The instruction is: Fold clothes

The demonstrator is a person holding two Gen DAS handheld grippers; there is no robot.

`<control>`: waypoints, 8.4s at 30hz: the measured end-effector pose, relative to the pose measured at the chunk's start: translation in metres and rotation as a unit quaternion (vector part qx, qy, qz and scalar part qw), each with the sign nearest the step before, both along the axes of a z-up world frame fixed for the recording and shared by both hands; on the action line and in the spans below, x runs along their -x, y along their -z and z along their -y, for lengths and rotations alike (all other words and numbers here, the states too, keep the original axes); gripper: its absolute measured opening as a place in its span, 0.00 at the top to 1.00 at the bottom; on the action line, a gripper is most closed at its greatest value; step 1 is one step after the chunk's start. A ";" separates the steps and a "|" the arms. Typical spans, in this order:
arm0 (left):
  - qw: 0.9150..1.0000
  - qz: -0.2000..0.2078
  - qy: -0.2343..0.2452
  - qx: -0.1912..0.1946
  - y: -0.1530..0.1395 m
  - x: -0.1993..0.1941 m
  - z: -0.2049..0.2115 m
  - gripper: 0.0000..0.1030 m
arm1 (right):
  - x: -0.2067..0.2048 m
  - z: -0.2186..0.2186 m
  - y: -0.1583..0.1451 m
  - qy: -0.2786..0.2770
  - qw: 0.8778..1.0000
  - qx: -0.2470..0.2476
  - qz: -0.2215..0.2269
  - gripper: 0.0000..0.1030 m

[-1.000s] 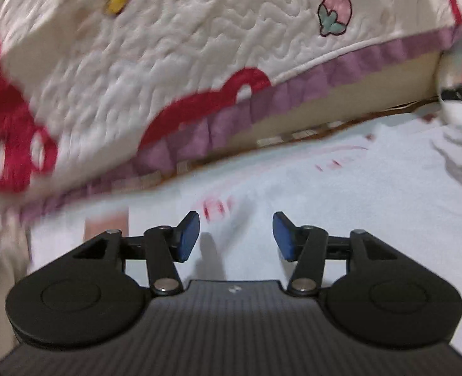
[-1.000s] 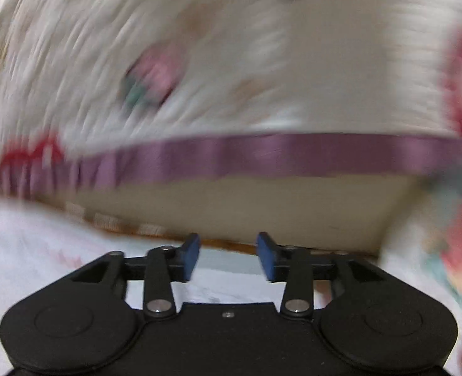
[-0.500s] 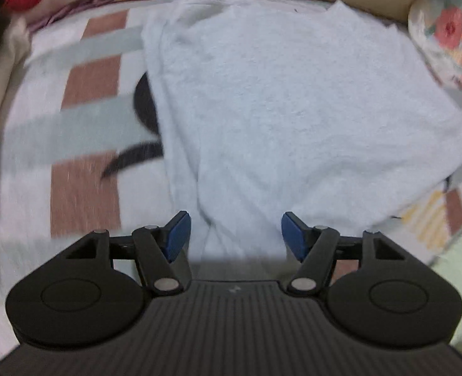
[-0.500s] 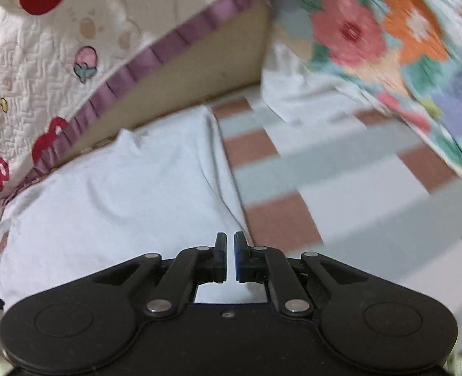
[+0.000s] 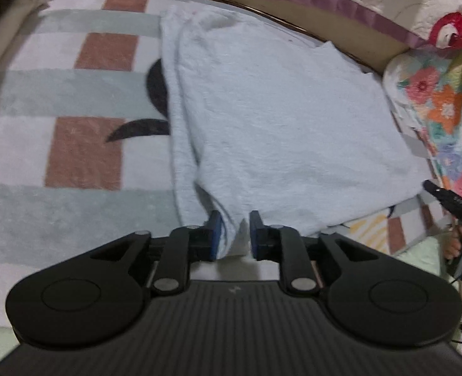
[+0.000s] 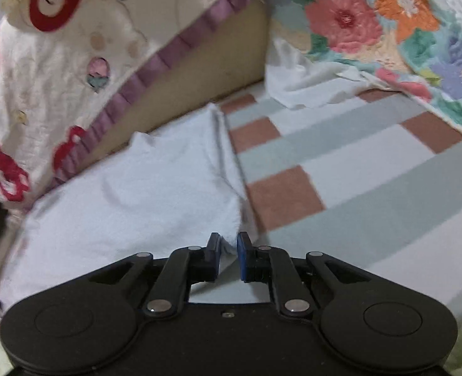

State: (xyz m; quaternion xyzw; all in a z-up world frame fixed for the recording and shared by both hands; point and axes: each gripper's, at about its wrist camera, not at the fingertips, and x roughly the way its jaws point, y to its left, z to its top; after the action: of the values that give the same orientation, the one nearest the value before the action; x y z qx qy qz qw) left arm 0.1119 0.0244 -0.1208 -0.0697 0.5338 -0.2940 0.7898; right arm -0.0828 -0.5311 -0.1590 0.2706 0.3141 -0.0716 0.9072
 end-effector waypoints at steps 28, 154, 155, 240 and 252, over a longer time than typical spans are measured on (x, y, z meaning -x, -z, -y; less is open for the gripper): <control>0.995 0.065 0.075 -0.014 0.011 0.008 0.032 0.76 | -0.027 -0.009 -0.019 -0.197 0.978 0.074 0.006 0.72; 0.966 0.068 -0.243 -0.049 -0.035 0.065 0.007 0.89 | -0.014 0.009 -0.007 0.007 0.996 -0.073 0.041 0.97; 0.968 0.058 -0.241 -0.048 -0.031 0.068 0.004 0.89 | -0.010 0.008 -0.004 0.008 0.997 -0.073 0.033 0.97; 0.963 0.229 -0.045 -0.131 0.030 -0.130 0.081 0.67 | -0.269 -0.137 -0.007 -0.144 0.967 0.200 -0.064 0.51; 0.984 0.080 -0.157 0.003 0.018 -0.154 0.004 0.46 | -0.273 -0.145 -0.024 -0.110 0.976 0.171 -0.078 0.50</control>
State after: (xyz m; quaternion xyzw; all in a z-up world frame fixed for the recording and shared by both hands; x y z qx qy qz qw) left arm 0.2656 0.0208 -0.1389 -0.1311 0.4509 -0.1725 0.8659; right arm 0.1899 -0.3861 -0.1351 0.0685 0.3945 -0.0446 0.9152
